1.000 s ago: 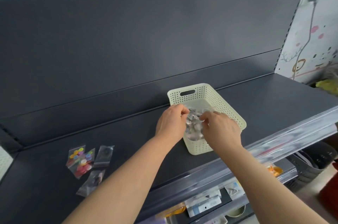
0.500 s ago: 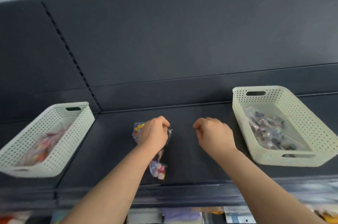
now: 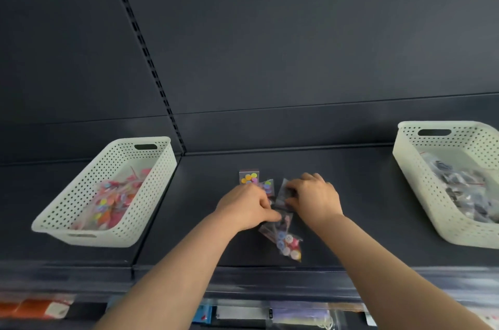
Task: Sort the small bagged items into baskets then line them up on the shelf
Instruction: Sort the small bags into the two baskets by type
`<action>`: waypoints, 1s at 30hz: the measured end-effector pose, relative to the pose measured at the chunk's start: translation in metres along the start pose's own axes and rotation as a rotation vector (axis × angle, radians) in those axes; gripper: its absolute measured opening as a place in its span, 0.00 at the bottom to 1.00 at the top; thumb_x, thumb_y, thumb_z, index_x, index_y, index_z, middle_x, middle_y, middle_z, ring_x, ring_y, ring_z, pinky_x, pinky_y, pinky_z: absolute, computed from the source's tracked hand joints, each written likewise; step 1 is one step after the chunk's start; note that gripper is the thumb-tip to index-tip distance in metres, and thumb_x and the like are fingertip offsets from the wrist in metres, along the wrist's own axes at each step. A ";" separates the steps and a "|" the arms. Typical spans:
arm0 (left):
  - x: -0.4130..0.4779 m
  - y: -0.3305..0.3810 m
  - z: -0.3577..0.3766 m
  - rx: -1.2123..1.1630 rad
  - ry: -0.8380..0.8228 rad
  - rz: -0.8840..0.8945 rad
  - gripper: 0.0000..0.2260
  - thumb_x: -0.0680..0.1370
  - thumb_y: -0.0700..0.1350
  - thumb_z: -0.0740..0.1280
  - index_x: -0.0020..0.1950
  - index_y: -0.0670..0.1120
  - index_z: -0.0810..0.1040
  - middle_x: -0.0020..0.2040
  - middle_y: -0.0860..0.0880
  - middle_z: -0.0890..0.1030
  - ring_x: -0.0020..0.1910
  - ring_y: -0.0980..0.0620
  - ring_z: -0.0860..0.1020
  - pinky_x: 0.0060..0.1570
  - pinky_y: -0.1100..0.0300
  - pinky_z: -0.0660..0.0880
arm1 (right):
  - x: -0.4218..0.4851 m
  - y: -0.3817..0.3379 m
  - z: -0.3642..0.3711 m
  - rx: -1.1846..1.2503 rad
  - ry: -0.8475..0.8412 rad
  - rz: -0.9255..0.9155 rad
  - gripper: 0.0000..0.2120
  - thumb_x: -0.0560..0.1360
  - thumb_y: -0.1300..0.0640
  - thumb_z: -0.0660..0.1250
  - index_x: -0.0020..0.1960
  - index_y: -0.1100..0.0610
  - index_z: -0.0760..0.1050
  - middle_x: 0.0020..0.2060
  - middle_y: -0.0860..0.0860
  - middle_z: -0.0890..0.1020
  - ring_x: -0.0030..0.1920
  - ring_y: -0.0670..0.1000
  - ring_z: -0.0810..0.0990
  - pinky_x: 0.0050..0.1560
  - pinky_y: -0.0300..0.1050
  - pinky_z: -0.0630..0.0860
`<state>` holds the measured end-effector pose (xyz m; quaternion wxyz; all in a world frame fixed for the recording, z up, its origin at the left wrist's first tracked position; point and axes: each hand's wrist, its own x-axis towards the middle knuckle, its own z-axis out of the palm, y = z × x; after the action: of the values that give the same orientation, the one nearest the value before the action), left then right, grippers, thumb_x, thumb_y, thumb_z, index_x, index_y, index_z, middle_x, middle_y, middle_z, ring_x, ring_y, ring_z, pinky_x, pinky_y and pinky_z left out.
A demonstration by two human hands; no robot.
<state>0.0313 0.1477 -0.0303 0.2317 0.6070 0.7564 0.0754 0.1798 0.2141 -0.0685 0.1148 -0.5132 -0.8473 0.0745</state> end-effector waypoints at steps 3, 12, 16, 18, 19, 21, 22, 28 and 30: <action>0.007 0.002 0.002 0.073 -0.029 0.028 0.10 0.71 0.56 0.75 0.46 0.52 0.85 0.45 0.55 0.83 0.46 0.54 0.79 0.41 0.57 0.76 | -0.002 0.005 -0.002 -0.041 0.020 0.072 0.10 0.77 0.51 0.63 0.55 0.44 0.79 0.50 0.46 0.79 0.55 0.52 0.75 0.49 0.45 0.68; 0.020 0.026 0.007 0.031 0.333 0.090 0.04 0.79 0.49 0.66 0.48 0.54 0.81 0.48 0.55 0.82 0.48 0.51 0.79 0.42 0.55 0.78 | -0.025 0.033 -0.030 0.018 0.304 0.093 0.08 0.78 0.52 0.64 0.53 0.48 0.81 0.47 0.47 0.81 0.50 0.53 0.78 0.41 0.44 0.64; 0.026 0.064 0.014 -0.034 0.340 0.164 0.05 0.80 0.49 0.64 0.50 0.54 0.80 0.47 0.55 0.82 0.48 0.51 0.79 0.40 0.55 0.76 | -0.036 0.069 -0.062 -0.011 0.500 0.193 0.05 0.75 0.52 0.68 0.48 0.49 0.83 0.42 0.48 0.82 0.44 0.56 0.78 0.38 0.47 0.70; 0.030 0.088 0.022 -0.086 0.309 0.222 0.04 0.79 0.49 0.65 0.49 0.53 0.80 0.47 0.54 0.83 0.49 0.51 0.79 0.44 0.53 0.78 | -0.044 0.096 -0.081 -0.048 0.537 0.285 0.07 0.76 0.51 0.66 0.50 0.49 0.82 0.43 0.49 0.82 0.47 0.56 0.77 0.41 0.48 0.70; 0.030 0.099 0.026 -0.106 0.298 0.241 0.04 0.79 0.49 0.65 0.48 0.54 0.80 0.46 0.54 0.83 0.48 0.51 0.80 0.44 0.53 0.78 | -0.048 0.109 -0.090 -0.065 0.539 0.334 0.08 0.77 0.51 0.65 0.51 0.48 0.82 0.45 0.49 0.82 0.49 0.56 0.77 0.43 0.49 0.70; 0.031 0.123 0.034 -0.138 0.273 0.279 0.04 0.78 0.49 0.65 0.46 0.53 0.79 0.45 0.55 0.83 0.46 0.52 0.79 0.44 0.53 0.78 | -0.061 0.138 -0.104 -0.101 0.513 0.443 0.10 0.78 0.51 0.62 0.54 0.47 0.81 0.49 0.49 0.81 0.53 0.55 0.76 0.47 0.49 0.69; 0.031 0.135 0.038 -0.151 0.260 0.301 0.04 0.78 0.48 0.65 0.46 0.53 0.79 0.44 0.55 0.82 0.46 0.52 0.79 0.43 0.53 0.79 | -0.067 0.154 -0.108 -0.118 0.485 0.494 0.11 0.79 0.52 0.60 0.56 0.47 0.80 0.51 0.49 0.81 0.54 0.55 0.76 0.48 0.49 0.69; 0.034 0.206 0.054 -0.260 0.282 0.393 0.04 0.77 0.47 0.66 0.45 0.52 0.80 0.43 0.56 0.82 0.45 0.53 0.80 0.45 0.51 0.79 | -0.093 0.208 -0.116 -0.089 0.315 0.608 0.14 0.78 0.56 0.59 0.60 0.45 0.77 0.55 0.46 0.80 0.54 0.52 0.76 0.49 0.46 0.73; 0.038 0.230 0.057 -0.297 0.315 0.426 0.03 0.77 0.46 0.66 0.46 0.51 0.80 0.43 0.56 0.82 0.45 0.53 0.80 0.45 0.51 0.79 | -0.096 0.211 -0.116 -0.081 0.344 0.558 0.14 0.78 0.56 0.59 0.59 0.44 0.77 0.55 0.45 0.80 0.54 0.51 0.77 0.48 0.47 0.74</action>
<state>0.2537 0.2322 0.0000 0.1768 0.6924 0.6194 0.3252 0.4335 0.2277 -0.0192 0.2109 -0.7346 -0.6446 -0.0183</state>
